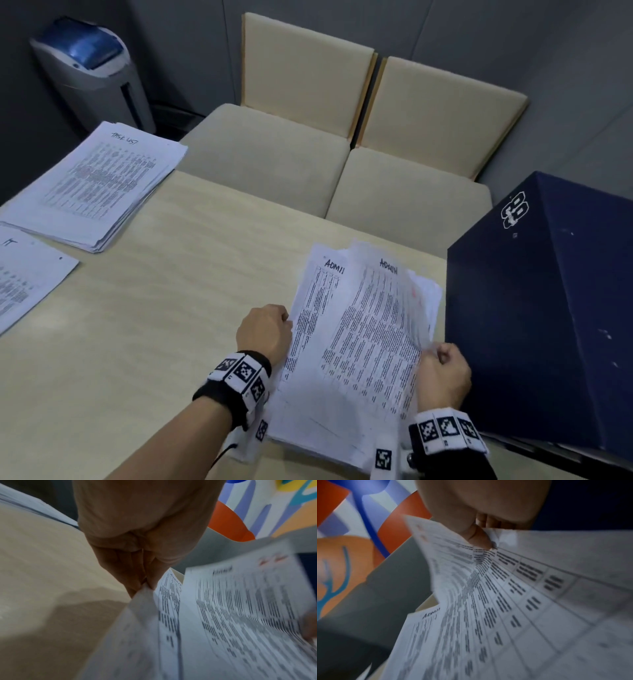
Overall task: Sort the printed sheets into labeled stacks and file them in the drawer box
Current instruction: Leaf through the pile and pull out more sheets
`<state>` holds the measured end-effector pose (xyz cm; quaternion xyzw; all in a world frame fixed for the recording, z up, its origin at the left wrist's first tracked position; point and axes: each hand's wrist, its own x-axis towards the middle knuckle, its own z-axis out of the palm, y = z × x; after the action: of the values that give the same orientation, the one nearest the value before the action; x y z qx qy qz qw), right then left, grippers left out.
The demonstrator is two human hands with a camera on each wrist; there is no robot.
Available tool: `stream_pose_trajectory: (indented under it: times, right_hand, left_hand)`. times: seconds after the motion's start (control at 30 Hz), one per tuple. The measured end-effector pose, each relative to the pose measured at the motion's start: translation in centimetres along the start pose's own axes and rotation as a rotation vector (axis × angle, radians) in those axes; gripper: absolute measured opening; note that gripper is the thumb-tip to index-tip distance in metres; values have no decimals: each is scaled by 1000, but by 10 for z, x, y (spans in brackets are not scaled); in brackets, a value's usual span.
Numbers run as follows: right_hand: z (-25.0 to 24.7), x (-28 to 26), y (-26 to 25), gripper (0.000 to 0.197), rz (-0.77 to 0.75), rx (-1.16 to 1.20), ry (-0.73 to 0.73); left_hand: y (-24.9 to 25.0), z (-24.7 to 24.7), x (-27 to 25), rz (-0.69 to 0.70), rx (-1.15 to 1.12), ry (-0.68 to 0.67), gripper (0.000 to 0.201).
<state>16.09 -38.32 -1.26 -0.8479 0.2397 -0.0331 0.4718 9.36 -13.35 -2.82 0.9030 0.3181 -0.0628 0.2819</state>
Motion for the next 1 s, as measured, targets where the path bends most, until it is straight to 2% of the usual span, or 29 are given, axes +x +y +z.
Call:
stream_pose_trajectory:
  times: [0.07,0.13,0.2,0.27,0.33,0.43,0.5,0.57,0.67,0.87,0.93,1.0]
  right_hand:
    - [-1,-4,0,14,59,90,-3]
    - [-2,-11,2,15,118,185,-36]
    - [-3,-18,6,23,180,265,-75]
    - [-3,-22,5,24,249,273,-105]
    - [-2,-25,5,15,321,269,-112]
    - [-2,-30,1,5,379,258,-135]
    - [-4,-30,1,19,431,246,-156]
    - [-6,-33,-3,16,469,284,-187]
    - [-11,-38,-6,13,457,386,-217]
    - [-21,-41,-15,19,346,645,-353]
    - [-23,-37,-16,19,334,658,-380]
    - [-25,-35,-18,19,330,652,-408]
  left_hand:
    - [2,-3,-4,24,109,27,19]
    - [2,-7,-7,117,234,47,20]
    - [3,-13,-8,211,268,43,18]
    - [2,-19,-6,290,241,38,20]
    - [0,-24,-1,342,176,13,21]
    - [-4,-28,2,321,-54,-73,6]
    - [-4,-29,0,321,-116,-121,11]
    - [-4,-30,0,377,-66,-106,12]
    - [-4,-32,1,470,6,-25,16]
    - [4,-47,2,673,-197,0,17]
    - [8,-47,0,687,-284,-21,17]
    - [10,-44,-2,645,-388,-76,24]
